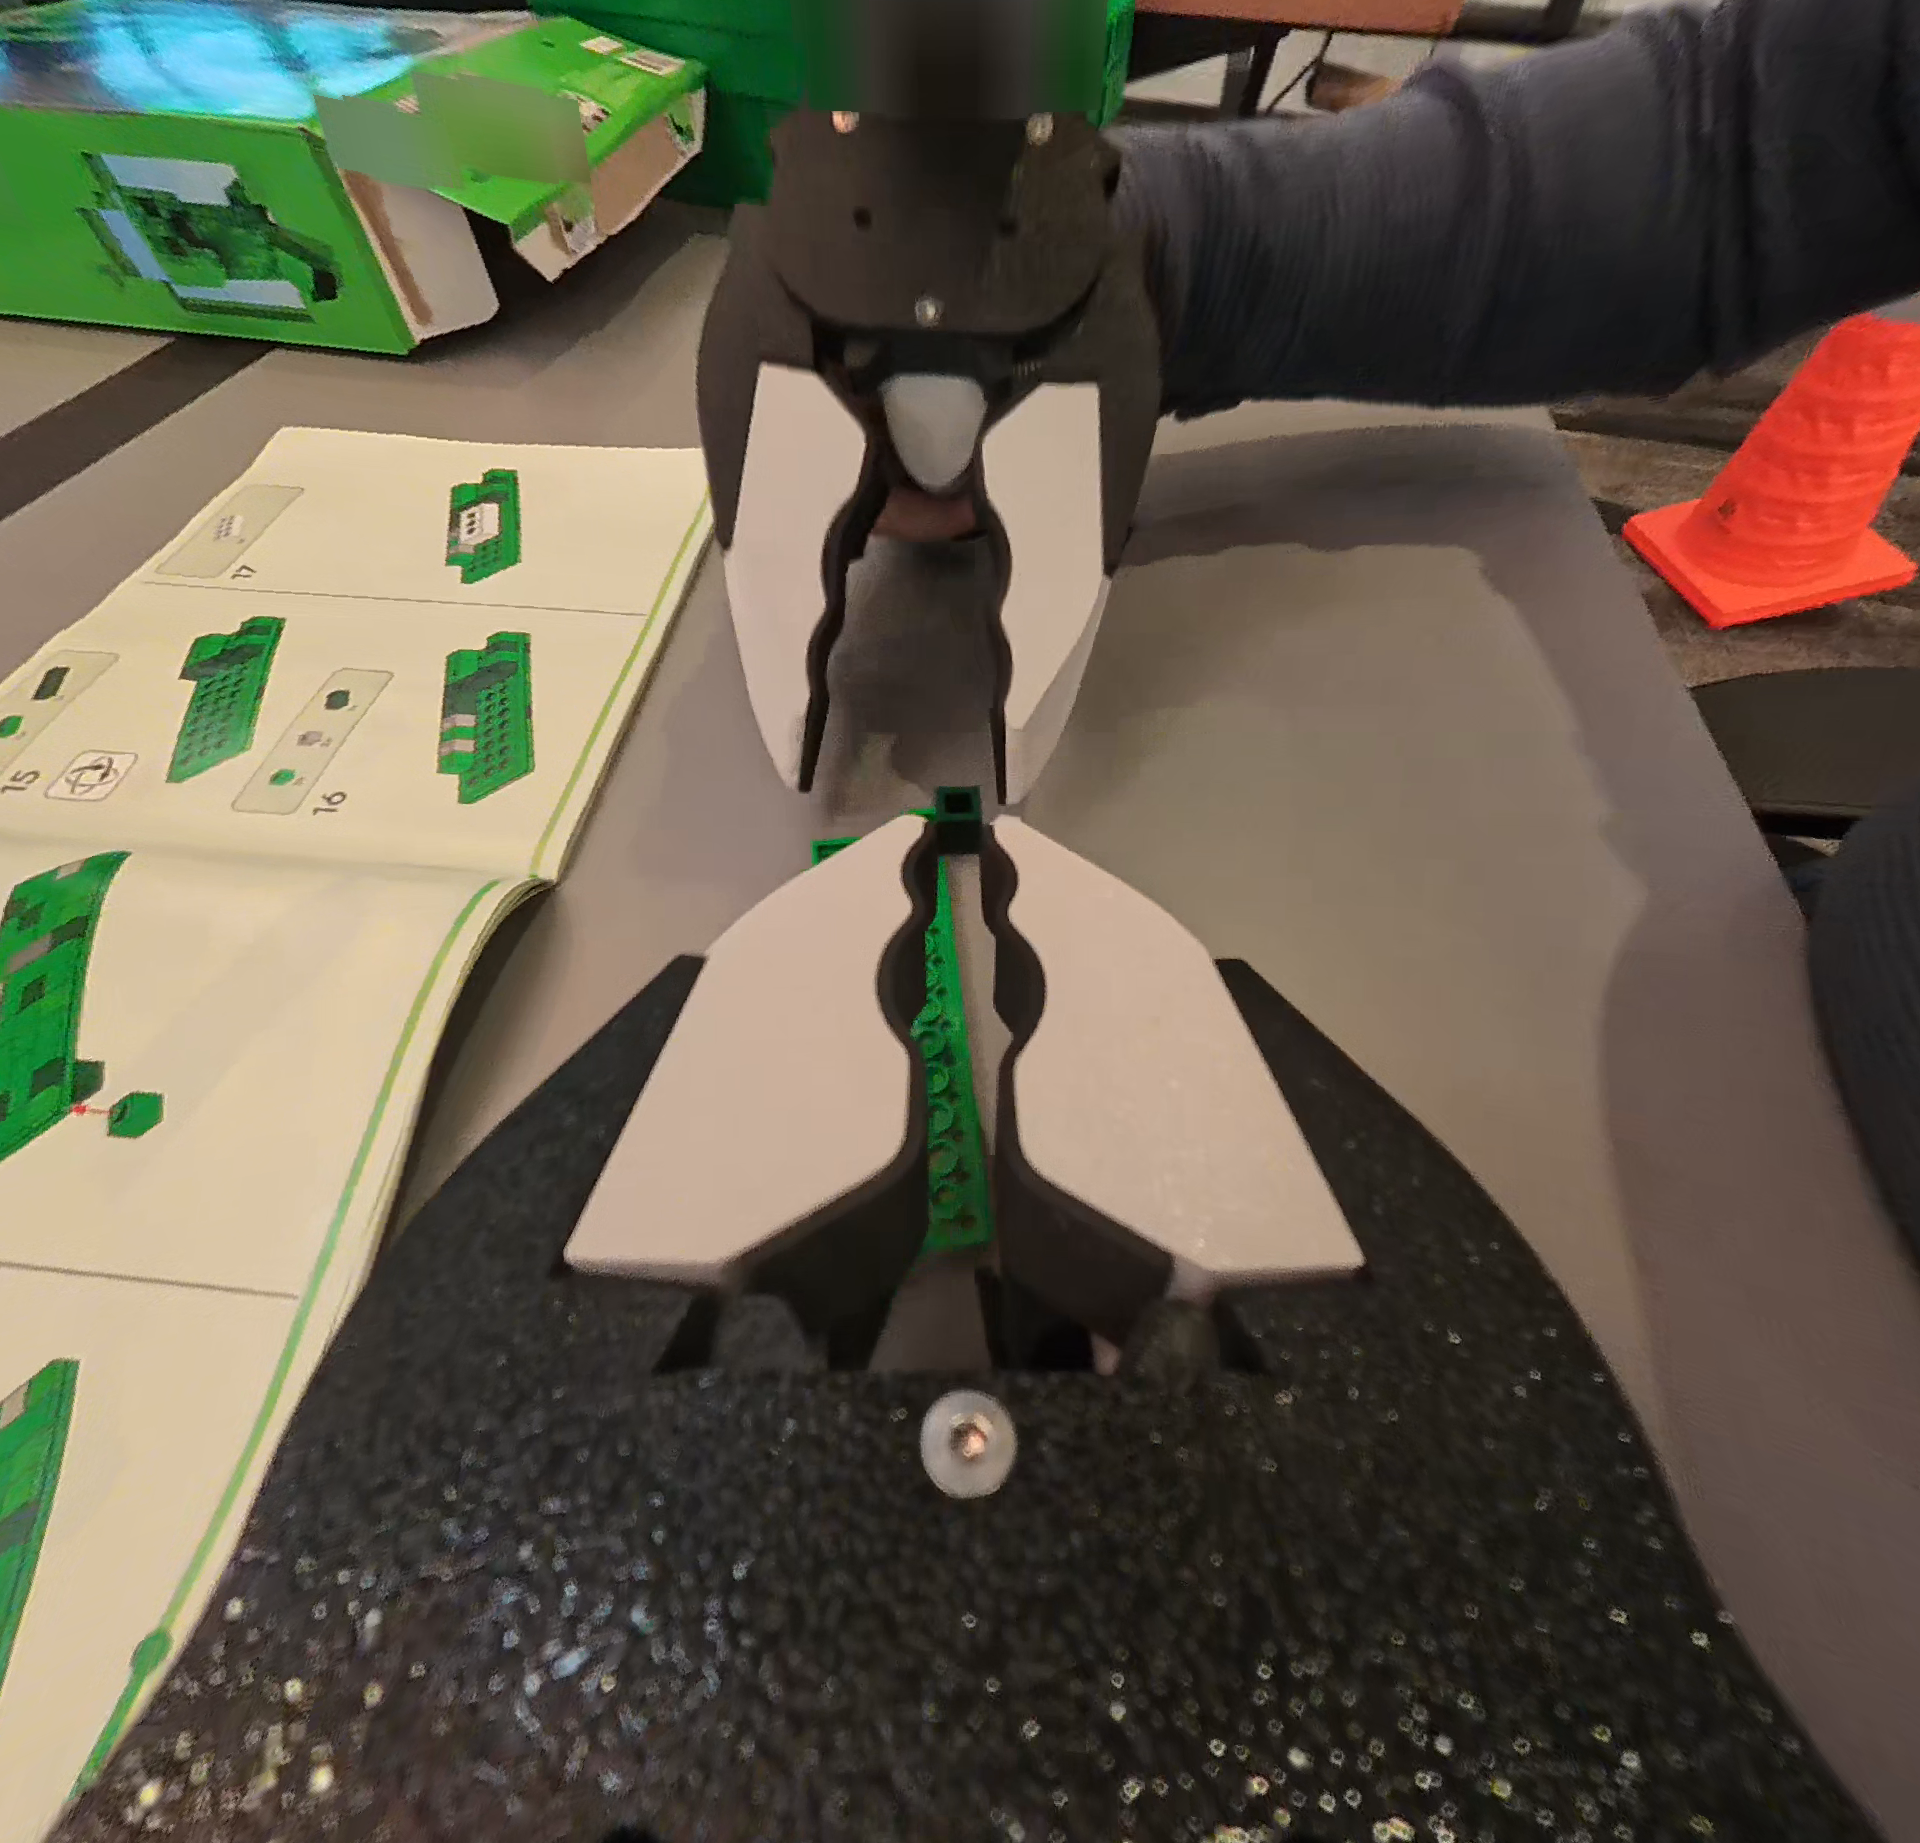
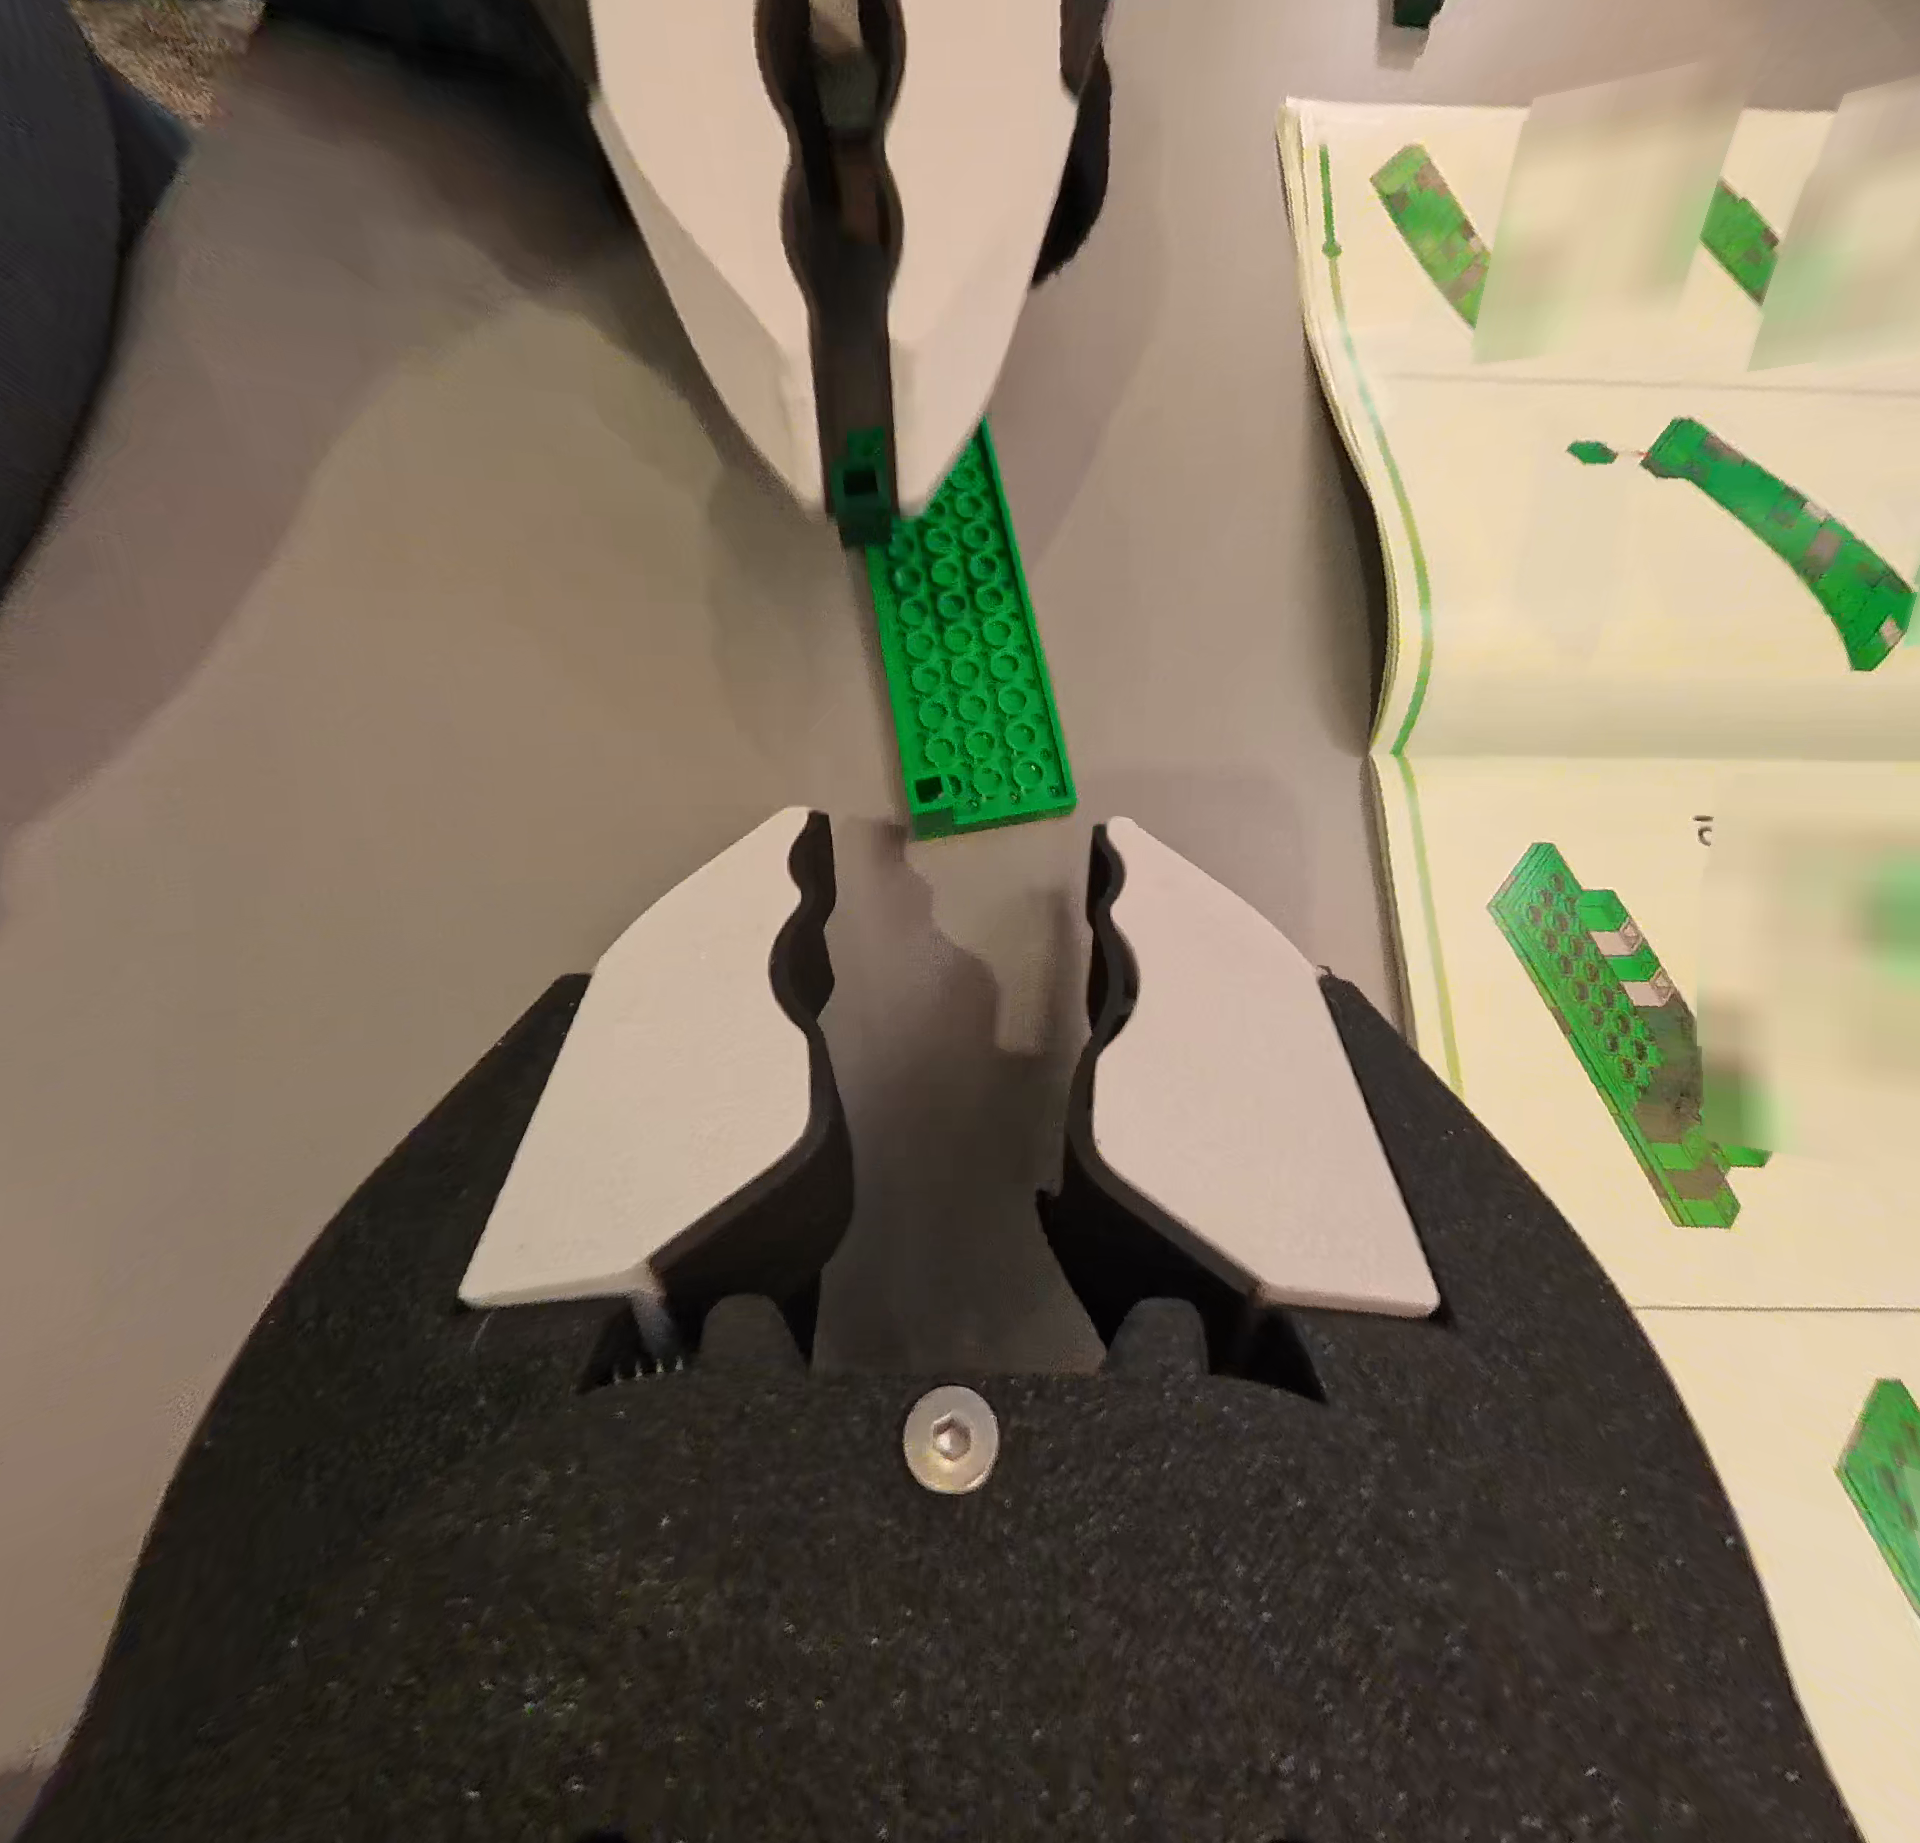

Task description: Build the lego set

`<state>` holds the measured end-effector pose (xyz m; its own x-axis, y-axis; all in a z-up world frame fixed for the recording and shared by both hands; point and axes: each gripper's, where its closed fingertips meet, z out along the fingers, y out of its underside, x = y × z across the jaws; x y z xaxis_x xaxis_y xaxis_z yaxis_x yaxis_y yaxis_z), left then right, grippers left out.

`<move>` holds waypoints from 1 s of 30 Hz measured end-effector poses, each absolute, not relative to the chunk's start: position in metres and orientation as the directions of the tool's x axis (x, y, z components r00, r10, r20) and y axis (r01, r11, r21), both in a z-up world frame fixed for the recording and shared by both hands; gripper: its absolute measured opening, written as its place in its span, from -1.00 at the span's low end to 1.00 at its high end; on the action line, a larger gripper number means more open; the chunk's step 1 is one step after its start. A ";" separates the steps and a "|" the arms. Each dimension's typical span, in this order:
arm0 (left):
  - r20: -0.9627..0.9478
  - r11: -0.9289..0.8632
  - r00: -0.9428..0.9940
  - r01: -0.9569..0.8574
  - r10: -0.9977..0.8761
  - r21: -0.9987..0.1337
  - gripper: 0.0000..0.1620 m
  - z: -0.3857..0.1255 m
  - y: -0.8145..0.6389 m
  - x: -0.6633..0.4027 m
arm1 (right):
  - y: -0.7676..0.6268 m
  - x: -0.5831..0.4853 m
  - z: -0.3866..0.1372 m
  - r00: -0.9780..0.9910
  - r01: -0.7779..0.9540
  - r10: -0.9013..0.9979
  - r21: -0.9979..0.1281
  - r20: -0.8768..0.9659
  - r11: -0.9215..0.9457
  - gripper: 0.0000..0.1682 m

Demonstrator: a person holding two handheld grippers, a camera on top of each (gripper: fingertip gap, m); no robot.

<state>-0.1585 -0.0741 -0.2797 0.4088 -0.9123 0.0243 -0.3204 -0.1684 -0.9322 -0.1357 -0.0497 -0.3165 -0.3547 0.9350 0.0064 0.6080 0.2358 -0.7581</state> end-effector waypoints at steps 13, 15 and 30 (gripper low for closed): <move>0.038 -0.164 0.435 -0.254 -0.899 -0.953 -0.91 -0.272 -0.072 -0.170 | -0.050 -0.144 -0.327 -0.483 0.577 0.876 -0.750 0.006 0.323 -0.47; 0.035 -0.162 0.434 -0.259 -0.900 -0.952 -0.91 -0.272 -0.072 -0.170 | -0.051 -0.147 -0.327 -0.489 0.576 0.872 -0.750 0.005 0.326 -0.47; 0.010 -0.166 0.413 -0.344 -0.911 -0.924 -0.91 -0.283 -0.078 -0.159 | -0.061 -0.147 -0.325 -0.382 0.592 0.923 -0.757 0.039 0.277 -0.62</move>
